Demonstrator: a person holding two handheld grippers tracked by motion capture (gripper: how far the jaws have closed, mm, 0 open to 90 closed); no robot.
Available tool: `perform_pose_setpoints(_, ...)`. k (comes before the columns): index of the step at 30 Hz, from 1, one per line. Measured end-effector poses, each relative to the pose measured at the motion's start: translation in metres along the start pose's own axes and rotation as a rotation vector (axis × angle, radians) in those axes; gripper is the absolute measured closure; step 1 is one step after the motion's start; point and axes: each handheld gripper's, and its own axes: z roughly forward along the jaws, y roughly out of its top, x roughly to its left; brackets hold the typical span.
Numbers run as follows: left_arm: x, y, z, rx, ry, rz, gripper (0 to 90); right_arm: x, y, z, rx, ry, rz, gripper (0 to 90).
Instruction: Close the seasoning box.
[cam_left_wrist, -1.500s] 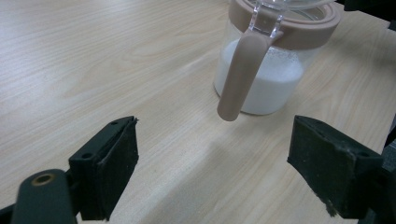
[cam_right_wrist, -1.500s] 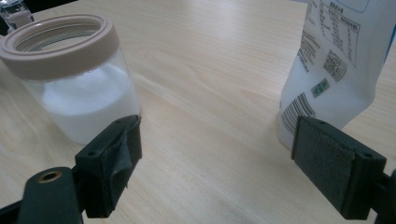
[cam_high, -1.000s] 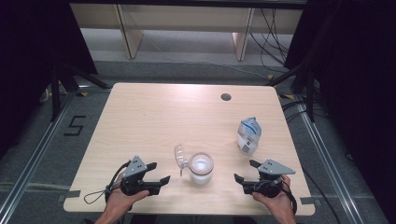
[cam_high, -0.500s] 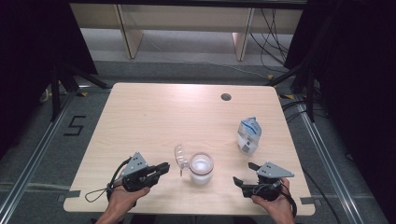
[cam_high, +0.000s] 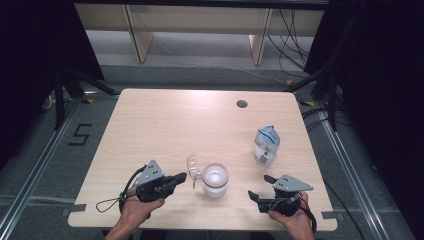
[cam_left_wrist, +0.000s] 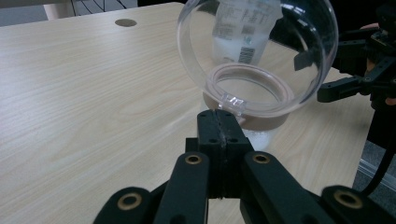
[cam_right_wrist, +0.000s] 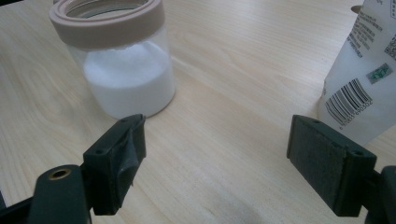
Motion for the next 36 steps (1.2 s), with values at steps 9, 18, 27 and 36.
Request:
perform_pose_setpoints(9,-0.003,0.004,0.004,-0.01,-0.005,-0.01,89.5,-0.001,0.0,0.001,-0.013,-0.003,-0.025,20.8)
perform_pose_setpoints(18,-0.003,0.008,0.005,-0.015,-0.012,0.021,89.4,-0.002,0.0,0.002,-0.022,-0.01,-0.045,21.0)
perform_pose_setpoints(27,-0.006,0.01,0.007,-0.009,-0.003,0.015,89.4,0.0,0.0,0.002,-0.013,0.011,-0.025,21.1)
perform_pose_setpoints(36,-0.007,0.013,0.009,-0.006,-0.013,0.032,89.3,0.0,0.0,0.003,-0.014,0.013,-0.027,21.2)
